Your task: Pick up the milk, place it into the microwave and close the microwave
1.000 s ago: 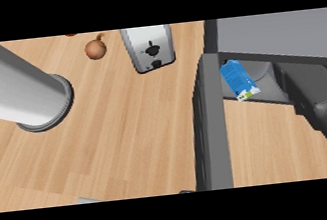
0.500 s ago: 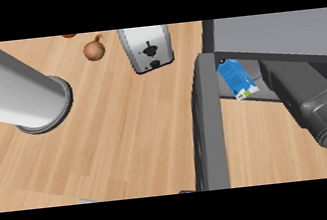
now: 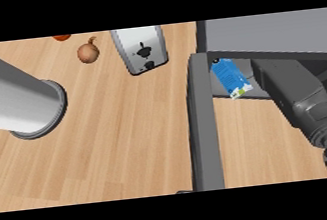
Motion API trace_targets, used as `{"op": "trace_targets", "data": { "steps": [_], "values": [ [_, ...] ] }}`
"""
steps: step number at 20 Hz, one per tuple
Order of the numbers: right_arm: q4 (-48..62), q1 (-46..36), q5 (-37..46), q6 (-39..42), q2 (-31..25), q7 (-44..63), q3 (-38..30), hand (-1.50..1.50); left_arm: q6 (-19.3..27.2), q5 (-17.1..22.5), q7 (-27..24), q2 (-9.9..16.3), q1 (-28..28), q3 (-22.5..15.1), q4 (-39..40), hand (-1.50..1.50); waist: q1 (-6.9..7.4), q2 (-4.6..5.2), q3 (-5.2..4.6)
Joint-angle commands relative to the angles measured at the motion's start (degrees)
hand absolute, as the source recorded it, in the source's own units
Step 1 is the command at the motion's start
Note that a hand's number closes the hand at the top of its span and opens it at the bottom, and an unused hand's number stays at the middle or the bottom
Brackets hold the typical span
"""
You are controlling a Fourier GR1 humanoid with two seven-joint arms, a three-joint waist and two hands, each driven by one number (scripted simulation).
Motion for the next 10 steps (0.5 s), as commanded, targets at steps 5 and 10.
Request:
{"op": "trace_targets", "data": {
  "steps": [5, 10],
  "values": [
    [0.36, -1.64, 0.87, 3.96, -0.44, 1.17, 0.95, -1.50, -3.35, -4.27, -2.34, -4.26, 2.52, -1.33, 0.79, -1.50, -2.69, -3.11, -2.14],
    [0.06, 1.29, -0.33, 9.90, -0.24, -0.87, 0.04, -1.50, -4.78, -4.31, -1.74, -6.38, 1.78, -6.32, -0.15, -1.50, -4.90, -3.46, -2.04]
  ]
}}
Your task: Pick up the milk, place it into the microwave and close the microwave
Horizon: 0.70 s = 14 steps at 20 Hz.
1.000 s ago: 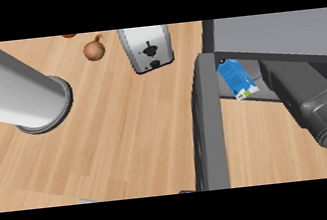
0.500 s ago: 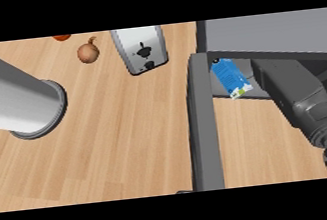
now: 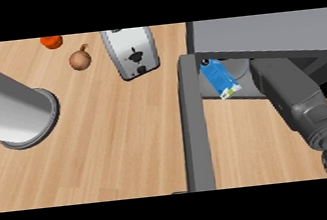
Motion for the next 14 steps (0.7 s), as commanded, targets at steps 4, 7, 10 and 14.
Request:
{"op": "trace_targets", "data": {
  "steps": [4, 7, 10, 14],
  "values": [
    [-1.63, 2.89, -2.65, 16.85, -1.70, -4.00, -2.08, -1.50, -5.82, -3.05, -0.80, -3.74, 1.47, -6.18, 1.10, -1.50, -2.79, -1.73, -0.79],
    [-2.27, 4.38, -5.23, 22.11, 0.79, -5.41, -4.17, -1.50, -10.51, -4.78, -0.52, -3.79, 3.93, -8.69, 1.60, -1.50, -3.84, -2.57, -0.87],
    [-2.68, 7.47, -6.73, 25.09, 2.98, -7.05, -5.20, -1.50, -10.63, -9.65, -0.38, -5.92, 1.01, -11.23, 3.28, -1.50, -4.86, -2.80, -0.90],
    [-4.25, 12.03, -7.98, 30.85, 5.95, -9.24, -5.14, -1.50, -10.69, -13.64, -0.55, -7.42, 1.38, -13.51, 2.71, -1.50, -6.43, -3.65, -0.96]
  ]
}}
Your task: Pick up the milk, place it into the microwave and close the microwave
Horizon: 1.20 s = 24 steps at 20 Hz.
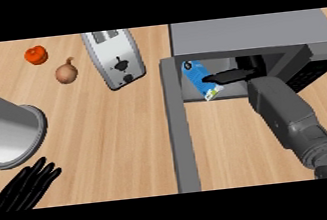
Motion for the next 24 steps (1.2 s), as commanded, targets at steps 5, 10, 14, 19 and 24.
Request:
{"op": "trace_targets", "data": {
  "steps": [5, 10, 14, 19, 24],
  "values": [
    [-4.49, 10.89, -0.87, 6.69, 6.18, -4.78, 1.92, -1.50, -4.09, -13.71, -9.09, -1.52, -2.25, -1.81, 6.78, -1.50, -2.13, -1.14, -0.21],
    [-8.57, 19.24, 0.79, 3.17, 8.26, -5.55, 4.95, -1.50, 3.75, -19.64, -9.85, -1.54, -6.18, -9.19, 7.32, 1.50, -3.94, -1.69, -0.28],
    [-12.02, 26.98, 2.42, 3.65, 6.58, -6.37, 7.43, -1.50, 7.48, -22.63, -11.07, -1.55, -8.68, -12.84, 9.56, 1.50, -5.17, -1.92, -0.35],
    [-19.65, 37.02, 0.97, 7.57, 2.44, -8.28, 7.59, -1.50, 10.97, -30.17, -12.82, -1.55, -11.63, -15.23, 12.81, 1.50, -5.74, -1.82, -0.40],
    [-29.40, 47.21, -1.67, 11.77, 0.23, -8.69, 7.43, -1.50, 9.13, -36.35, -16.63, -1.55, -16.30, -16.84, 19.29, 1.50, -5.76, -1.54, -0.47]
  ]
}}
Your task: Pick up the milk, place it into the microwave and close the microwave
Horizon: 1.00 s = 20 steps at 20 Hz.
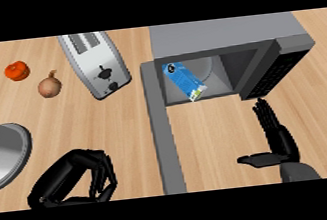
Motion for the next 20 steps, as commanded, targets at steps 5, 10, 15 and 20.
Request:
{"op": "trace_targets", "data": {
  "steps": [5, 10, 15, 20],
  "values": [
    [-19.57, 18.02, -4.85, 8.92, -5.56, 0.56, 0.47, -1.50, 5.54, -8.76, -7.67, -0.11, -5.34, -7.96, 10.09, 1.50, 0.42, 0.40, -0.06],
    [-32.59, 27.85, -9.01, 14.06, -7.24, 2.41, 1.73, -1.50, 16.81, -13.66, -15.55, -0.11, -8.31, -16.36, 17.29, 1.50, 0.34, 0.71, -0.07],
    [-45.98, 35.47, -14.46, 16.57, -8.18, 4.72, 1.95, -1.50, 25.33, -12.55, -15.61, -0.11, -8.76, -30.90, 21.59, 1.50, 1.45, 0.81, 0.11],
    [-56.78, 38.77, -20.29, 19.21, -8.43, 11.21, 4.72, -1.50, 36.72, -7.29, -11.79, -0.10, -12.69, -42.90, 26.83, 1.50, 0.89, 0.97, 0.10]
  ]
}}
